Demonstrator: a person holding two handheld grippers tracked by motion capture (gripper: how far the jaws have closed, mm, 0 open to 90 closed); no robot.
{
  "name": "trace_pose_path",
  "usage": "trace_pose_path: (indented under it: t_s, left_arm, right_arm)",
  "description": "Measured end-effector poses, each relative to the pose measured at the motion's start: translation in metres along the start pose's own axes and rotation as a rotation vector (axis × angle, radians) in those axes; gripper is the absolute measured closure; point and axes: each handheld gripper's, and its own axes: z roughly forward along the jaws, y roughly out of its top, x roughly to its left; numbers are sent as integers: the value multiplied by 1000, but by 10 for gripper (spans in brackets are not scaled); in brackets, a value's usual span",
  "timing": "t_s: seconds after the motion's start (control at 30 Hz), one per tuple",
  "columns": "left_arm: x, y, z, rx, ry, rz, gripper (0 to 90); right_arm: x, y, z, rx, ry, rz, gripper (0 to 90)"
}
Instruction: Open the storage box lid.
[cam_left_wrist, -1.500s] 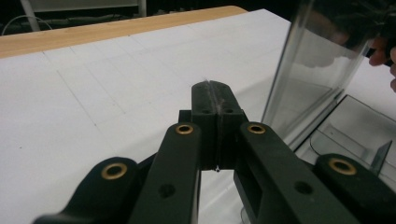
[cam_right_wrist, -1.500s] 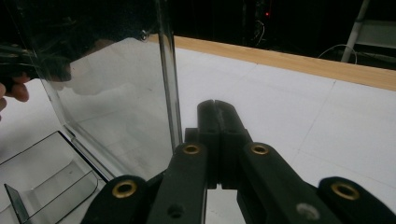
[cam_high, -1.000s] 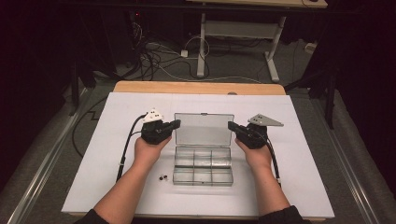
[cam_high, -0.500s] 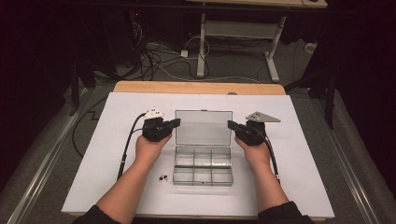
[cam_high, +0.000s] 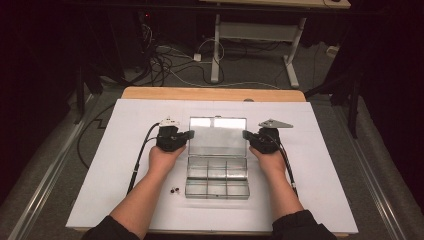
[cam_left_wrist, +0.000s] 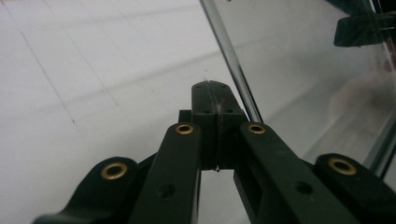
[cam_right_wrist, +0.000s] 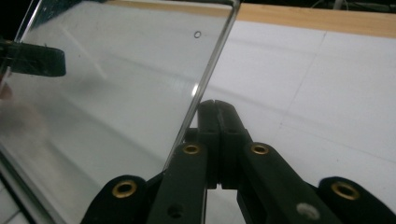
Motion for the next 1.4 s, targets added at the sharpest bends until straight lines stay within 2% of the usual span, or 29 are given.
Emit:
trace_pose_path:
  t_s: [0.23,0.27,0.33,0.37,0.6,0.63,0.73,0.97,1.17,1.27,1.4]
  left_arm:
    - [4,-4,7,68,23,-8,873]
    - [4,-5,10,93,30,-7,873]
    - [5,-6,11,104,31,-8,873]
    - [4,-7,12,122,39,-8,873]
    - [1,-8,13,175,68,15,873]
    - [1,-9,13,196,81,18,873]
    - [1,-8,13,202,83,10,873]
    - [3,-9,8,215,89,21,873]
    - [4,-14,-1,211,80,27,873]
    - [1,-17,-12,167,63,47,873]
    - [-4,-24,-27,116,47,72,873]
  right_arm:
    - [-3,-7,11,74,-11,4,900]
    - [-4,-9,14,103,-30,-2,900]
    - [-4,-10,15,111,-32,-1,900]
    - [-3,-11,17,133,-39,-1,900]
    - [-3,-14,20,172,-42,-3,900]
    - [-3,-14,20,183,-43,-5,900]
    - [-4,-15,20,191,-55,-10,900]
    - [-5,-17,16,204,-64,-11,900]
    - [-7,-21,7,189,-65,-7,900]
    - [-5,-23,0,173,-60,-12,900]
    - [0,-29,-15,147,-60,-42,900]
